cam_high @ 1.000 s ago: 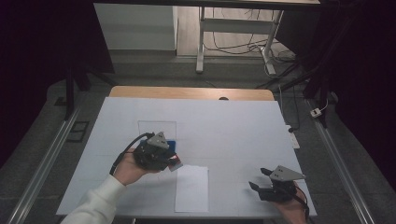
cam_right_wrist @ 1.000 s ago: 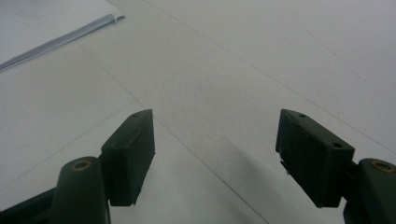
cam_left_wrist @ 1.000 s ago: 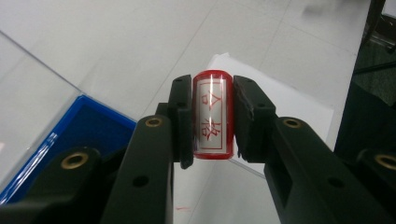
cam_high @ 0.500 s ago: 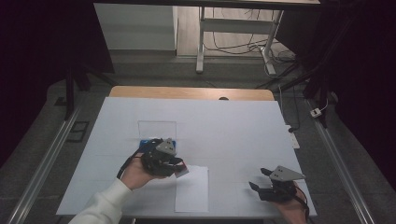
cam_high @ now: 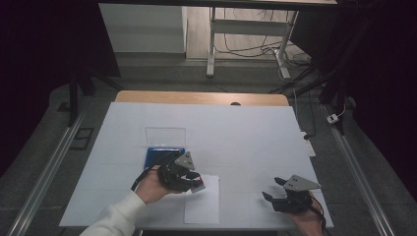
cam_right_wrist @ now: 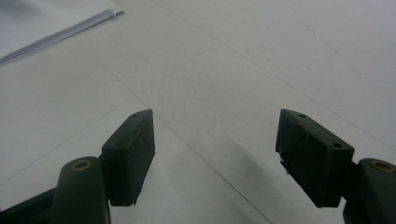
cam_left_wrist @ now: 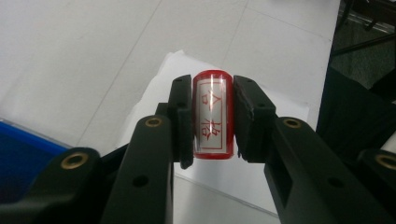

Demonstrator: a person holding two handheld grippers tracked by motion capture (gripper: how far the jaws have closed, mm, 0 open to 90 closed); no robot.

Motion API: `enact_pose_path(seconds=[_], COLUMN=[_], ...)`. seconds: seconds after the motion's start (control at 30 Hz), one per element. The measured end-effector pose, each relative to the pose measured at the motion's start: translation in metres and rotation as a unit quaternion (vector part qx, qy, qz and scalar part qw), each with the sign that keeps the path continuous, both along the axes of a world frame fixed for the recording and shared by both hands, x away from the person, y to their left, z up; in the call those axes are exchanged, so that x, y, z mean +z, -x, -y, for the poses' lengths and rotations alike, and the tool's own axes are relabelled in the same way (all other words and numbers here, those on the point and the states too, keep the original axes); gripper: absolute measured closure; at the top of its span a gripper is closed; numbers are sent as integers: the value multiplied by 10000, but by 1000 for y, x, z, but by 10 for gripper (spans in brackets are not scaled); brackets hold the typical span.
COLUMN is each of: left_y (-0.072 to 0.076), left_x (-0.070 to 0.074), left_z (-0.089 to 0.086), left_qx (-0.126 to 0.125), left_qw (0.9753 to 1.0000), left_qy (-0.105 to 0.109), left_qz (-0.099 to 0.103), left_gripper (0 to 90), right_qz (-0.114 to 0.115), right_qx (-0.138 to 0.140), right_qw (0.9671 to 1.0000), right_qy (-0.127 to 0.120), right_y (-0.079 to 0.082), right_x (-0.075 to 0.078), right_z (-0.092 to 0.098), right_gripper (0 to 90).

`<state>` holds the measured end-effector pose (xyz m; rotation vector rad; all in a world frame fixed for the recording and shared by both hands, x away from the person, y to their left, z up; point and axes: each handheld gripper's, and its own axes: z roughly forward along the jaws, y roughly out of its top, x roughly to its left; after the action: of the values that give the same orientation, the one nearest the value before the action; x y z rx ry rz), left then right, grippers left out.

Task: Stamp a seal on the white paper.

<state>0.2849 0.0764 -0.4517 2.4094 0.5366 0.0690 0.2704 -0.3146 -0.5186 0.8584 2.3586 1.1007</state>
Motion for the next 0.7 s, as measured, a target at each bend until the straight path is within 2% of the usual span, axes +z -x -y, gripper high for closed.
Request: enact_pose_path(seconds=[0.4,0.7], left_y=[-1,-2], left_x=[-8,-14], left_z=[18,21], left_qx=[-157,-161], left_qw=[9998,9996], left_qy=[-121,-197], left_qz=[-64,-102], left_gripper=[699,699], right_qz=[-23,-21], right_qx=[19,17], right_qw=[10000,10000], right_qy=[-12,-22], right_y=[0,0], right_x=[0,-1], right_z=[1,1], right_gripper=[279,279])
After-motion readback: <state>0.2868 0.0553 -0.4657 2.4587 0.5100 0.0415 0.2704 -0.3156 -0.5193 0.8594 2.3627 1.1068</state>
